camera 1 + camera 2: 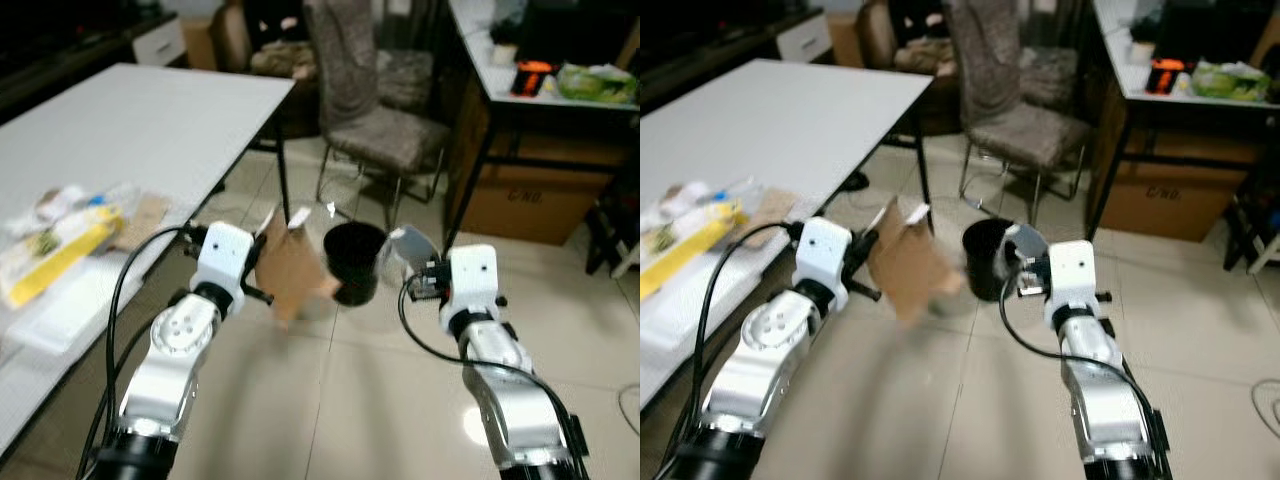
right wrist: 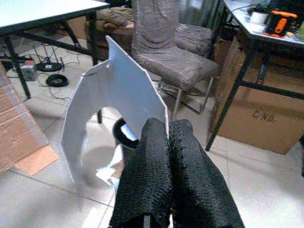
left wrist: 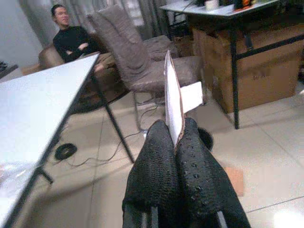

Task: Picking trash to rubbish bin

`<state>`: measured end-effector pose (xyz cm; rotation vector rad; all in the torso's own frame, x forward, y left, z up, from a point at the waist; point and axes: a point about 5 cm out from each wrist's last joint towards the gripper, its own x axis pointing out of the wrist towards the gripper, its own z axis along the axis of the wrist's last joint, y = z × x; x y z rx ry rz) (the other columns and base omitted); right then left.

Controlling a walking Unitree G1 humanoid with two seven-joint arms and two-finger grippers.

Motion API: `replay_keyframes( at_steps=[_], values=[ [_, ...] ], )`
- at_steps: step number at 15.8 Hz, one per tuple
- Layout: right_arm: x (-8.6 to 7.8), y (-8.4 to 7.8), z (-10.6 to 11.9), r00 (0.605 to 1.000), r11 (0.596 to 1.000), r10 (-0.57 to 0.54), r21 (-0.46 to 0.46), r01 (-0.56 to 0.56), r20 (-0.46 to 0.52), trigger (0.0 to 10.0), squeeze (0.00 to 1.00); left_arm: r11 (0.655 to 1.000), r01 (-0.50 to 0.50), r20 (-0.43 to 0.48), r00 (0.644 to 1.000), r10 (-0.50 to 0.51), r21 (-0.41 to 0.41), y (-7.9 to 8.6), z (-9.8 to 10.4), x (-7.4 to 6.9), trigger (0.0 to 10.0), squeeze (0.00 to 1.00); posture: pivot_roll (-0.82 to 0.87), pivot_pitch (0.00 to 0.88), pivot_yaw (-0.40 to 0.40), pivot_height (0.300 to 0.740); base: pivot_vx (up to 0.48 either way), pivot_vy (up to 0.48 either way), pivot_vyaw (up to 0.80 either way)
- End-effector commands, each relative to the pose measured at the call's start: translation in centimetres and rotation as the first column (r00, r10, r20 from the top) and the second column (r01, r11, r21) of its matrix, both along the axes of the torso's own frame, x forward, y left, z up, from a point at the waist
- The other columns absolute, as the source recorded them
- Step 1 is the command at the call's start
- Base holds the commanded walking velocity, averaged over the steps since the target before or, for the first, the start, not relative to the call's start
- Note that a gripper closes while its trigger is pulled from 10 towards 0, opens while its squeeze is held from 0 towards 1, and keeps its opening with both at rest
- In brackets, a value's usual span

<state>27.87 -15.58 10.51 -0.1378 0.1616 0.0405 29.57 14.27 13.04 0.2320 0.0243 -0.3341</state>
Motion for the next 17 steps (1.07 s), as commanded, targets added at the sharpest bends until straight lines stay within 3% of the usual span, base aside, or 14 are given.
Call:
replay_keyframes(
  at_steps=[1, 4, 9, 14, 17],
  values=[
    [0.0, -0.59, 0.13, 1.0, 1.0, -0.019, 0.009, 0.019, -0.005, 10.0, 0.0, 1.0, 0.025, 0.003, 1.0, -0.025, -0.003, -0.73, 0.07, 0.02, 10.0, 0.0, -0.09, 0.0, 0.016, 0.74, 0.371, 0.0, -0.41],
    [0.0, -0.75, -0.23, 0.999, 1.0, -0.023, 0.001, 0.024, -0.023, 10.0, 0.0, 1.0, 0.02, 0.0, 1.0, -0.02, -0.001, -0.67, -0.13, -0.05, 10.0, 0.0, -0.09, 0.0, 0.014, 0.74, 0.374, 0.0, -0.54],
    [0.37, -0.45, -0.18, 1.0, 1.0, -0.01, -0.004, 0.01, -0.018, 10.0, 0.0, 1.0, 0.02, -0.003, 1.0, -0.02, 0.002, -0.79, -0.28, 0.0, 10.0, 0.0, -0.08, 0.0, 0.011, 0.74, 0.374, 0.0, 0.0],
    [0.39, -0.59, -0.36, 0.999, 1.0, -0.02, -0.001, 0.02, -0.026, 10.0, 0.0, 1.0, 0.026, 0.002, 1.0, -0.026, 0.009, -0.73, -0.13, 0.23, 10.0, 0.0, -0.07, 0.0, 0.012, 0.74, 0.374, 0.0, -0.71],
    [0.32, -0.6, -0.31, 1.0, 1.0, -0.01, -0.017, 0.009, -0.02, 10.0, 0.0, 1.0, 0.018, -0.012, 1.0, -0.018, 0.009, -0.61, -0.7, 0.18, 10.0, 0.0, -0.08, 0.0, 0.017, 0.74, 0.374, 0.0, 0.0]
  ],
)
